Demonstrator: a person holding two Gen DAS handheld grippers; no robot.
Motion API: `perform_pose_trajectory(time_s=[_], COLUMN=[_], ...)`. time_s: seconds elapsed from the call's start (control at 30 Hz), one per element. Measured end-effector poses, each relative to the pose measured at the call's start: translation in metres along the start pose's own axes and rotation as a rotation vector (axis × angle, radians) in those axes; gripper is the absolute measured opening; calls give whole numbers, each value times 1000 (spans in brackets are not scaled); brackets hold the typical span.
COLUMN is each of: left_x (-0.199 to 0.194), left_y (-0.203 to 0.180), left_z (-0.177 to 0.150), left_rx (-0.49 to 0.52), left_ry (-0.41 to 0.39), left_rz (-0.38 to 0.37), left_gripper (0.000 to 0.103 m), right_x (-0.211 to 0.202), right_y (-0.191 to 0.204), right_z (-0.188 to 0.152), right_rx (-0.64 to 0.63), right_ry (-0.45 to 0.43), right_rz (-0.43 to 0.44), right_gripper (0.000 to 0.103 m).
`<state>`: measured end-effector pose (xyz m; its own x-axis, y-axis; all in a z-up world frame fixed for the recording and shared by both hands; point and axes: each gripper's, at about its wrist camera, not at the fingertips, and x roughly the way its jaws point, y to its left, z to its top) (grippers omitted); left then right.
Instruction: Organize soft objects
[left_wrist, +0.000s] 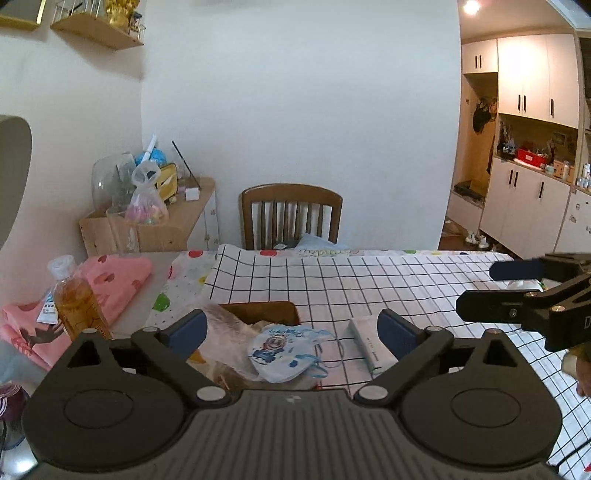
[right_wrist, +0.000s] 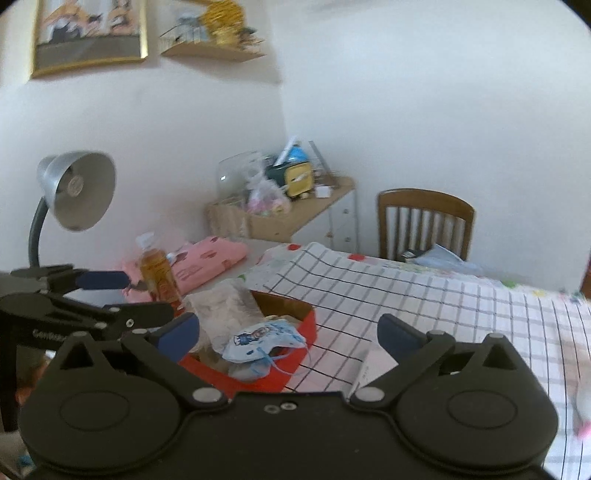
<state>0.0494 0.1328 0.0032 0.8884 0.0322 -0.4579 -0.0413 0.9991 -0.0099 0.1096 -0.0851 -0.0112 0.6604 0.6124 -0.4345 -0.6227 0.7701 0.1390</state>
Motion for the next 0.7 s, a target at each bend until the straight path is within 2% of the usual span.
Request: perform_pose_trajectory(time_s=[0.3,0.47,0.7], left_x=[-15,-24,-31], left_y=[-23,-32,-34], left_z=[-7,-9,-12], left_rx=[6,12,-28], left_ry=[12,1,10], left_rz=[-55,-41,-73], left_gripper=[100,100,100], right_x=[-28,-40,-48], right_y=[-2,-1,7], right_z=[-30,-35,-42], right_rx=[116,144,150], right_ry=[-5,-16,-29], right_rz=[-108,-165,-202], right_gripper=[103,103,103])
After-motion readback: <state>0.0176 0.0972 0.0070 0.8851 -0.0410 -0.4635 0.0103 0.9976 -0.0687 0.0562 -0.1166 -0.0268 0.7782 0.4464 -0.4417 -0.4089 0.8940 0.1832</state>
